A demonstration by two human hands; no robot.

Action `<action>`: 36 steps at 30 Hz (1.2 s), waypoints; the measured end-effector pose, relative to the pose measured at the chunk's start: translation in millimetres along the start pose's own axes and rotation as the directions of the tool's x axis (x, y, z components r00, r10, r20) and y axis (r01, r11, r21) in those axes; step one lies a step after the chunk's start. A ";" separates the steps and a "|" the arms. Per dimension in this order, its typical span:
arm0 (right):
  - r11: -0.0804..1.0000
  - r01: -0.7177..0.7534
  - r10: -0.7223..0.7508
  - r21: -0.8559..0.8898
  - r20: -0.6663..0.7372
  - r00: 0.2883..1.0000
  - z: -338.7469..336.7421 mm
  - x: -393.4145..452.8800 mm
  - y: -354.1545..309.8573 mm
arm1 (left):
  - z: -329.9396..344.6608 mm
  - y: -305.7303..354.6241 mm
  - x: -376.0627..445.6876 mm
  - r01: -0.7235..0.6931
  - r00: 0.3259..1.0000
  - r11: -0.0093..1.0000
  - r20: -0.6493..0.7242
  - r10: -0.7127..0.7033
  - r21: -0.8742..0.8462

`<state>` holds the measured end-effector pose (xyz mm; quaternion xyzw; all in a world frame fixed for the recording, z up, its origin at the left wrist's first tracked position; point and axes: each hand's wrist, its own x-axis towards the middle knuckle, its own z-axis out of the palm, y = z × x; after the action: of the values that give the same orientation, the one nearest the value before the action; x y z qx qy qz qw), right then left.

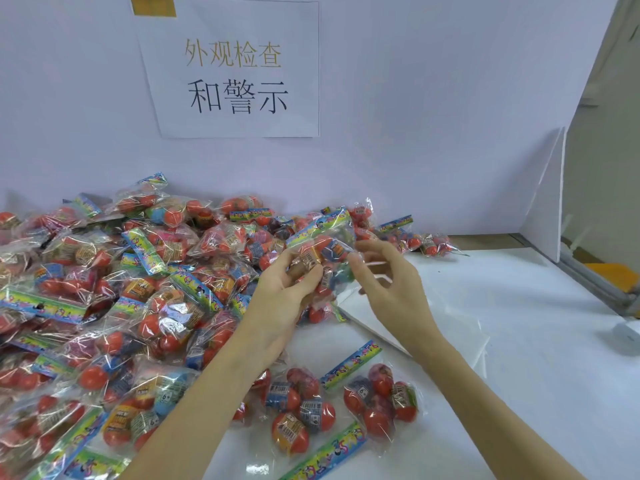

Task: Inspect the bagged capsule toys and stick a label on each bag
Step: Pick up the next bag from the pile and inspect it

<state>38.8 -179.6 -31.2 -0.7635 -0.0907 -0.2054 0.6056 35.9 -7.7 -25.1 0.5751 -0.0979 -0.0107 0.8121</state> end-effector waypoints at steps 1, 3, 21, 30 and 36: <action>0.991 -0.088 0.083 0.098 0.054 0.995 -0.9 0.3 -1.3 | -0.1 0.3 -0.5 -0.020 0.999 1.000 0.025 0.020 0.003; 0.958 -0.170 0.156 0.230 0.078 0.985 -1.5 0.4 -2.5 | -0.6 0.4 -0.4 -0.038 0.999 0.999 0.037 0.037 0.028; 0.999 0.014 -0.005 -0.042 0.199 0.980 13.4 -13.0 -0.2 | -1.0 0.4 -6.0 -0.165 0.983 0.958 -0.040 0.179 0.233; 0.889 -0.272 0.142 0.368 0.343 0.928 -1.5 -0.1 -0.4 | -1.1 -2.3 -4.2 -0.261 0.965 0.893 0.132 0.227 0.367; 0.894 0.024 0.031 -0.448 0.114 0.993 -27.2 14.8 25.7 | -5.8 -8.2 -1.6 -0.229 0.923 0.796 -0.134 0.360 0.561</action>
<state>56.5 -213.8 -42.8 -0.8934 -0.0752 -0.1742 0.4072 36.1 -4.8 -34.8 0.7531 -0.0895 0.2118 0.6164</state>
